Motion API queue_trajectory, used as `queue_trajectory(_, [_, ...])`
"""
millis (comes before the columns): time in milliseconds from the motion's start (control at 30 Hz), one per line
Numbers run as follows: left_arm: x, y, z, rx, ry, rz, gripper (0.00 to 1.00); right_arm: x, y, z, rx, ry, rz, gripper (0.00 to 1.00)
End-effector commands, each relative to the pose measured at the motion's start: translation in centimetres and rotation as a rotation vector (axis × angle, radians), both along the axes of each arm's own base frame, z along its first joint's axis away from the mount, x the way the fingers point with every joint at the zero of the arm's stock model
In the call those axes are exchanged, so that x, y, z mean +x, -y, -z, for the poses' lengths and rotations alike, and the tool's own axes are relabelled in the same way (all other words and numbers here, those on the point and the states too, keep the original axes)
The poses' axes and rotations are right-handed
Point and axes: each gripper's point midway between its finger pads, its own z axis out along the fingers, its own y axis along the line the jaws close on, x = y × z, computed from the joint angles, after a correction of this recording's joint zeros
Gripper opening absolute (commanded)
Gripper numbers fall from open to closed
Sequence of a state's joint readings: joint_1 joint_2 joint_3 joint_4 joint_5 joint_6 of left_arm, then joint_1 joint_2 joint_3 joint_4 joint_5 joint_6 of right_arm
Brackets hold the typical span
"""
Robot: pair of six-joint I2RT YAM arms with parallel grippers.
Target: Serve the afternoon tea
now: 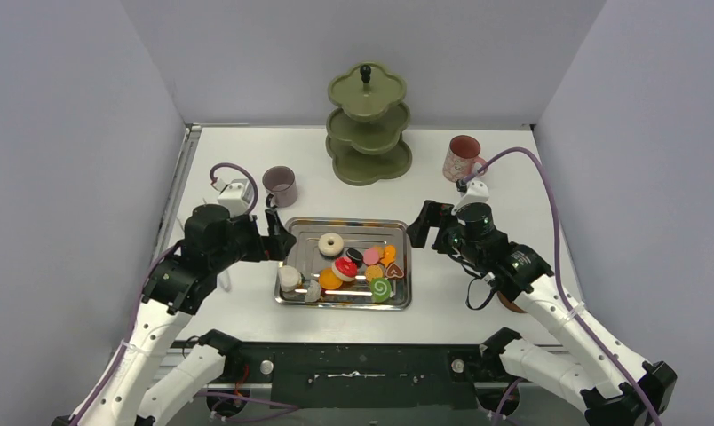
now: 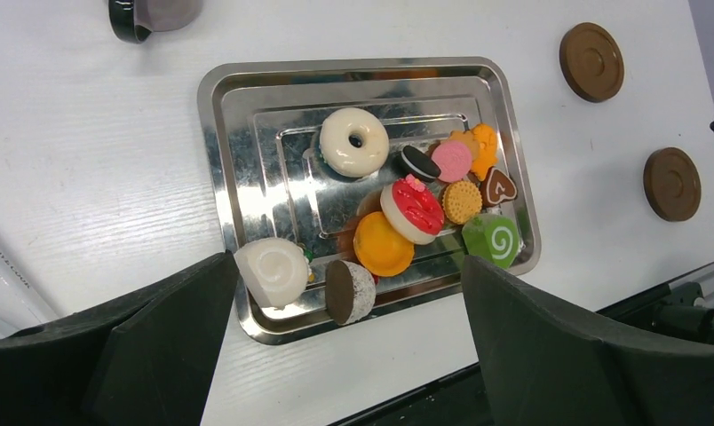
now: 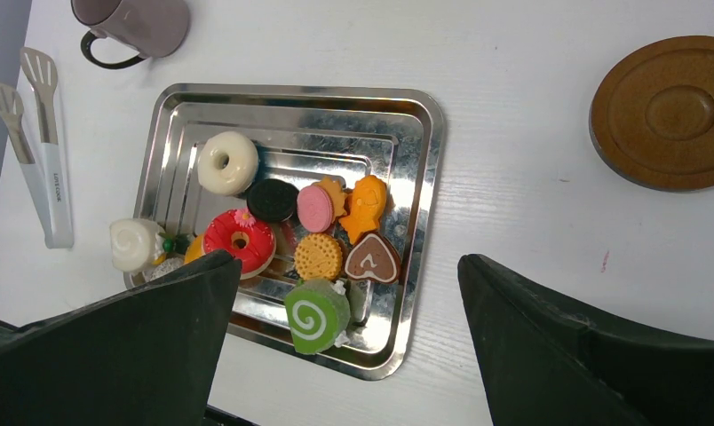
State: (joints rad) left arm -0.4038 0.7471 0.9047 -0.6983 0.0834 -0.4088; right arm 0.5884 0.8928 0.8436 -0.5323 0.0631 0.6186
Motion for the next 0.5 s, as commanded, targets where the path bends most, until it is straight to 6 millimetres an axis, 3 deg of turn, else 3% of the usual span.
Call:
queue_trajectory(0, [1.1,-0.7,-0.6,0.014,0.052,-0.044,0.97,0.9,-0.2,-2.8,0.040,0.070,0.012,1.00])
queue_trajectory(233, [1.8,-2.4,-0.5,0.058,0.060,-0.145,0.97,0.5,0.1,-2.5,0.037,0.076,0.013,1.00])
queue_trajectory(467, [3.0,-7.2,1.7,0.168,-0.026,-0.387,0.97,0.2,0.7,-3.2,0.020,0.112,0.008,1.00])
